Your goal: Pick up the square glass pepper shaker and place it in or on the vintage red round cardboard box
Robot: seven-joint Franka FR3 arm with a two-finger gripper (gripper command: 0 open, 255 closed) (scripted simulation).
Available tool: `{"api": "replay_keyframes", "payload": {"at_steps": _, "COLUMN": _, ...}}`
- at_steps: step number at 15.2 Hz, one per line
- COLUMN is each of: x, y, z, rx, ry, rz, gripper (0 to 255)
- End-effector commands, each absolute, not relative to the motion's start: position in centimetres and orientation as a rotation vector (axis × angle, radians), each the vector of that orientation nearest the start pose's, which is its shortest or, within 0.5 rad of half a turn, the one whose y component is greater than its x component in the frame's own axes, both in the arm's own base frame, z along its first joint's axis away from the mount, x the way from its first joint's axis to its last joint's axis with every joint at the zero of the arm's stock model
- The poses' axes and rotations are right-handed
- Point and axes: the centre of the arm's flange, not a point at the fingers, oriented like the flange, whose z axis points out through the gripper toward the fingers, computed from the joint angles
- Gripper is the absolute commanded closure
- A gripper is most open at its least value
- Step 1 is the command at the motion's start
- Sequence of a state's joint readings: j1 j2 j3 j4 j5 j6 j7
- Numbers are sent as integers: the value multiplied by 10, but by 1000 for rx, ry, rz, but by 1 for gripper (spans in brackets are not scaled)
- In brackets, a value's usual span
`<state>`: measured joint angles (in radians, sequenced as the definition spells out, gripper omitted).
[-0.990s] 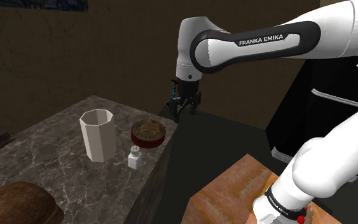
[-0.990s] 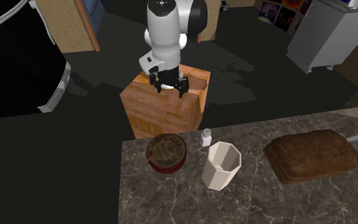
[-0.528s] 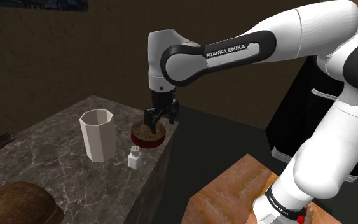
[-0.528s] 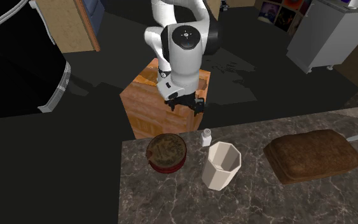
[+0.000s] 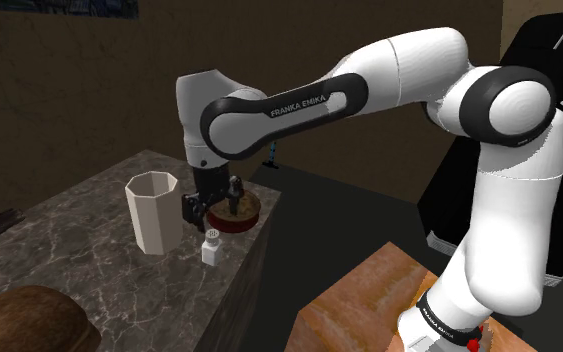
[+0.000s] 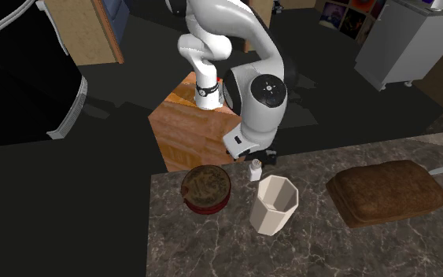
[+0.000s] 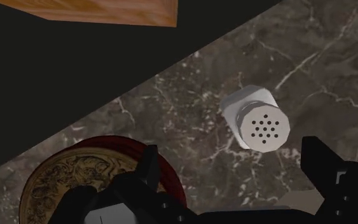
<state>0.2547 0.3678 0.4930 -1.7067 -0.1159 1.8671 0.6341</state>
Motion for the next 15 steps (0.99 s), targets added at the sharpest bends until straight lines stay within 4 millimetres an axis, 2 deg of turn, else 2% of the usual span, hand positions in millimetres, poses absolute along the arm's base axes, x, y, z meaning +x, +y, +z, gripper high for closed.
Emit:
{"api": "replay_keyframes", "payload": {"at_steps": 1, "x": 494, "y": 425, "z": 371, "rx": -3178, "ry": -232, "rz": 277, "gripper": 0}}
{"api": "replay_keyframes", "payload": {"at_steps": 2, "x": 497, "y": 434, "z": 366, "rx": -3179, "ry": -235, "rz": 282, "gripper": 0}}
{"api": "replay_keyframes", "payload": {"at_steps": 9, "x": 491, "y": 431, "z": 329, "rx": -3179, "ry": -235, "rz": 282, "gripper": 0}}
{"api": "replay_keyframes", "payload": {"at_steps": 15, "x": 490, "y": 431, "z": 326, "rx": -3179, "ry": -235, "rz": 282, "gripper": 0}}
